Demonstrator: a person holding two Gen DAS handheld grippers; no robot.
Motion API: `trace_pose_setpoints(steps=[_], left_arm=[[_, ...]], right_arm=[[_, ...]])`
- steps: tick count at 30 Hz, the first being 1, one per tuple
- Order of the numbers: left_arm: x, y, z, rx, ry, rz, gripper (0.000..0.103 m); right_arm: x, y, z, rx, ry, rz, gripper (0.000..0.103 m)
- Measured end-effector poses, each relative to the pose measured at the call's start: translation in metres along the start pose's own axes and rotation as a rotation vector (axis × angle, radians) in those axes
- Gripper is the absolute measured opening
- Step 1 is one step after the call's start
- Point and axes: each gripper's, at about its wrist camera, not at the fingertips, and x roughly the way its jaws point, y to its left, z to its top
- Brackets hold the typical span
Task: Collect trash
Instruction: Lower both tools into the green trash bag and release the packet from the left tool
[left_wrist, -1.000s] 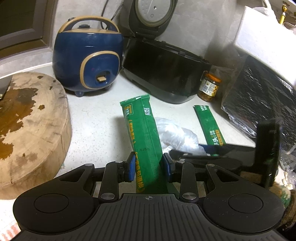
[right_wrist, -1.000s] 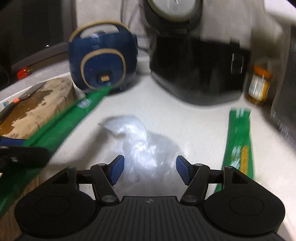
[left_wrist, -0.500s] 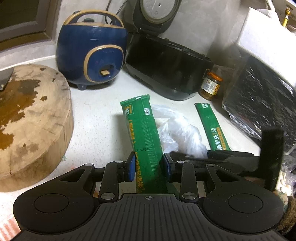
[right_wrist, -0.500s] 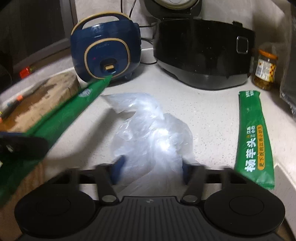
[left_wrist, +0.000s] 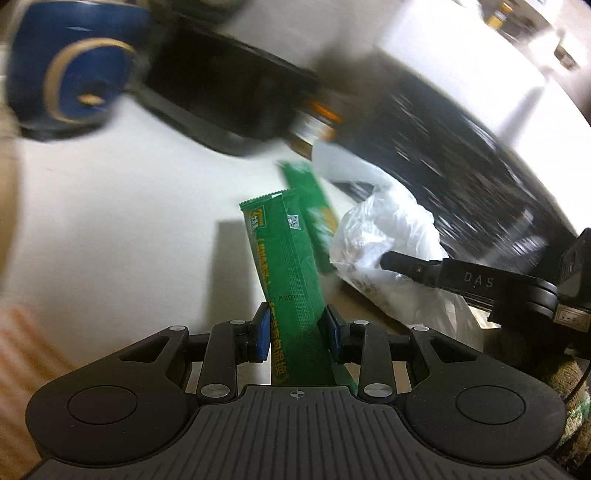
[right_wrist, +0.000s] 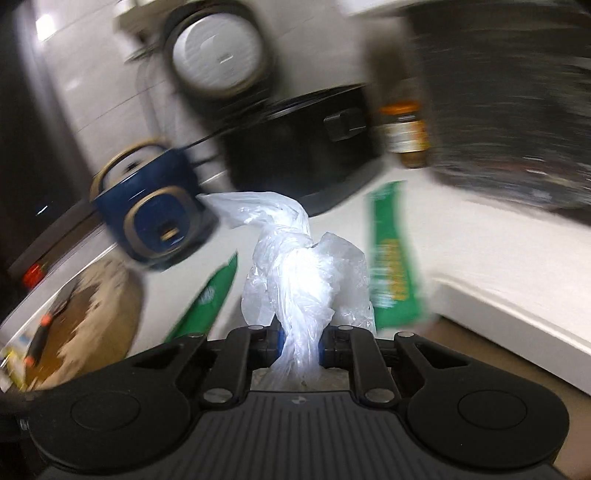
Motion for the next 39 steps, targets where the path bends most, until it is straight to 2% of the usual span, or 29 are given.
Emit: trace_pose_setpoints(steps=[3,6,10,12,14,16,18,20,22,24,31,35,39], left_arm=[[0.013,-0.016,-0.011,0.001,0.053,-0.021,0.035],[0.037,-0.032,-0.032,-0.018,0.177,-0.032,0.034],[0.09,-0.06,-0.08,-0.016,0.408,-0.005,0.034],[0.115,-0.065,-0.106,-0.047,0.524,-0.005,0.033],[0.143,-0.064,-0.129,-0.078,0.627,0.014,0.033],[0.164,-0.063,-0.144,-0.077,0.672,0.07,0.031],[0.18,-0.063,-0.153,-0.075,0.676,0.083,0.03],[0.201,-0.057,-0.162,-0.145,0.728,0.068,0.03],[0.22,-0.047,-0.173,-0.226,0.815,0.082,0.029],[0.237,-0.039,-0.185,-0.302,0.864,0.09,0.029],[0.28,-0.01,-0.206,-0.513,0.851,0.16,0.031],[0.285,0.002,-0.204,-0.533,0.847,0.167,0.033],[0.271,-0.001,-0.193,-0.527,0.752,0.129,0.033]], right_arm=[[-0.032,-0.025,-0.017,0.048,-0.026,-0.081,0.015],[-0.05,-0.058,-0.047,0.116,0.033,-0.134,0.015],[-0.055,-0.104,-0.104,0.198,0.204,-0.225,0.015],[-0.065,-0.124,-0.129,0.242,0.262,-0.244,0.015],[-0.078,-0.144,-0.146,0.286,0.281,-0.274,0.015],[-0.093,-0.162,-0.156,0.312,0.273,-0.317,0.015],[-0.107,-0.177,-0.161,0.327,0.254,-0.357,0.015],[-0.118,-0.19,-0.166,0.347,0.247,-0.383,0.015],[-0.126,-0.197,-0.17,0.344,0.256,-0.39,0.015],[-0.13,-0.199,-0.176,0.34,0.278,-0.389,0.015],[-0.139,-0.211,-0.187,0.375,0.299,-0.409,0.015],[-0.138,-0.214,-0.19,0.377,0.311,-0.424,0.015],[-0.136,-0.213,-0.188,0.36,0.32,-0.428,0.015]])
